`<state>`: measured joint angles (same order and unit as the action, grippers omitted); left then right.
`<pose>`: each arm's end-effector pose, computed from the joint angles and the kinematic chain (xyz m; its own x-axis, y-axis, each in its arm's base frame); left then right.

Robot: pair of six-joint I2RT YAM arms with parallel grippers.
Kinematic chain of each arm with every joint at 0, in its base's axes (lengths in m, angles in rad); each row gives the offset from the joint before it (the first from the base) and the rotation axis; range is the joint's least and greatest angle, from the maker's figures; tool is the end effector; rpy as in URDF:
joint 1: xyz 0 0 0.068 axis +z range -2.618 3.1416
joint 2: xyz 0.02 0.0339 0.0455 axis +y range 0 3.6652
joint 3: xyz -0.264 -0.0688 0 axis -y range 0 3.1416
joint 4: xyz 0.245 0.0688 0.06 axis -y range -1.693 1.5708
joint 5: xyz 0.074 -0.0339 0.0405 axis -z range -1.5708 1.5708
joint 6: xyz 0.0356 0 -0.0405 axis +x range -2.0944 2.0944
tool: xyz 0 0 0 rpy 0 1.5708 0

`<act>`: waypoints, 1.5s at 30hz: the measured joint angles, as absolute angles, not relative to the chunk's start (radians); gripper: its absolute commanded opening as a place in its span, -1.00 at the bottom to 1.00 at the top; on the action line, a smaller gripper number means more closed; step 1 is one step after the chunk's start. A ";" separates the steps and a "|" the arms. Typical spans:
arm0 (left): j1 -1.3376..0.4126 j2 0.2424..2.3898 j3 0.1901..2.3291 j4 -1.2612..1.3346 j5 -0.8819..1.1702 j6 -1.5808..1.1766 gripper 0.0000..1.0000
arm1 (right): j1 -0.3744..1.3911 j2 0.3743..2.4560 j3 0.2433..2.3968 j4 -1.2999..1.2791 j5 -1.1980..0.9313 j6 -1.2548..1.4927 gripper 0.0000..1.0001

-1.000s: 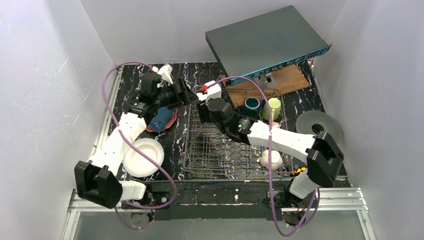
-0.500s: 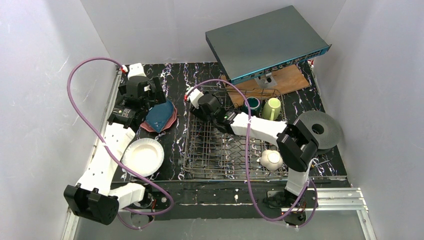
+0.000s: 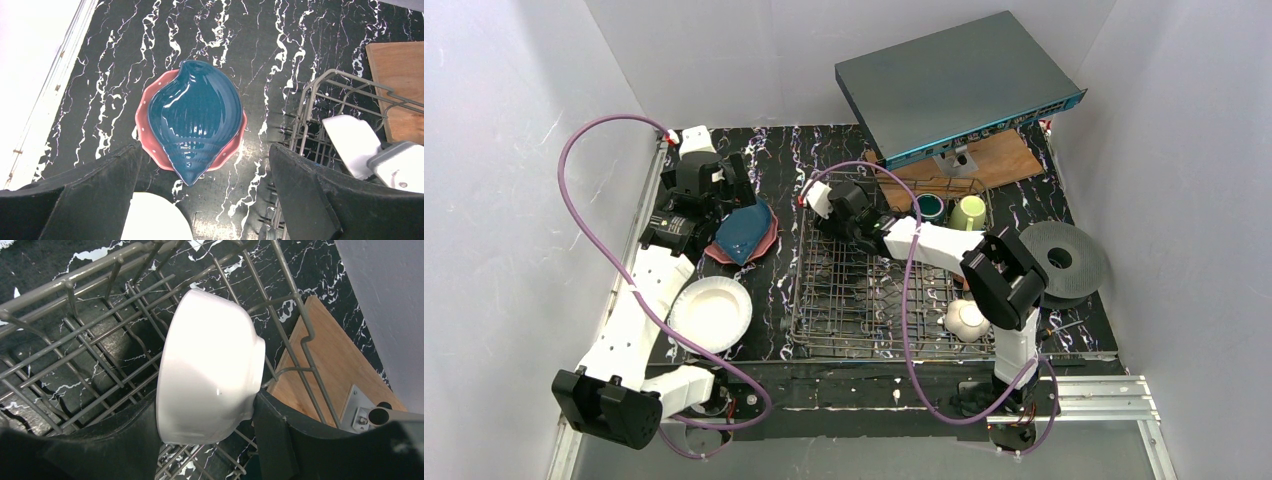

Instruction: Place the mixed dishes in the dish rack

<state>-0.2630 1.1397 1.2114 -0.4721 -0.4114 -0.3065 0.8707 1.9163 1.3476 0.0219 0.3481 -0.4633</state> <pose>0.2431 -0.0507 0.3892 -0.3234 -0.1993 -0.9250 -0.2254 0.9657 -0.1293 0.2927 0.3286 0.2246 -0.0623 -0.7260 -0.6849 -0.6249 0.5634 -0.5404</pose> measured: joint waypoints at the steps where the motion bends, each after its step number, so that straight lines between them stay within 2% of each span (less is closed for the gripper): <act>1: -0.263 1.140 1.211 -0.472 -0.409 -0.307 0.96 | 0.870 1.922 1.348 0.022 0.344 -0.470 -0.97; 11: -0.253 1.142 1.211 -0.471 -0.386 -0.311 0.96 | 0.870 1.940 1.357 0.026 0.337 -0.515 -0.97; 15: -0.251 1.142 1.211 -0.471 -0.376 -0.315 0.95 | 0.870 1.958 1.364 0.036 0.342 -0.532 -0.84; 21: -0.251 1.145 1.211 -0.471 -0.370 -0.315 0.95 | 0.877 1.977 1.378 0.056 0.344 -0.548 -0.50; 32: -0.251 1.144 1.211 -0.461 -0.369 -0.316 0.95 | 0.895 1.977 1.378 0.055 0.357 -0.527 0.48; 35: -0.251 1.144 1.211 -0.457 -0.369 -0.316 0.95 | 0.904 1.977 1.375 0.047 0.338 -0.499 0.70; 37: -0.251 1.143 1.211 -0.457 -0.370 -0.316 0.95 | 0.910 1.977 1.369 0.038 0.327 -0.487 0.79; 45: -0.250 1.144 1.205 -0.453 -0.370 -0.315 0.95 | 0.923 1.954 1.329 -0.002 0.313 -0.446 0.92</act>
<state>-0.2504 1.1439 1.2053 -0.4530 -0.3702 -0.3149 0.9226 1.9545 1.3293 -0.0017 0.3126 -0.4461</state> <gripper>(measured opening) 0.977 0.937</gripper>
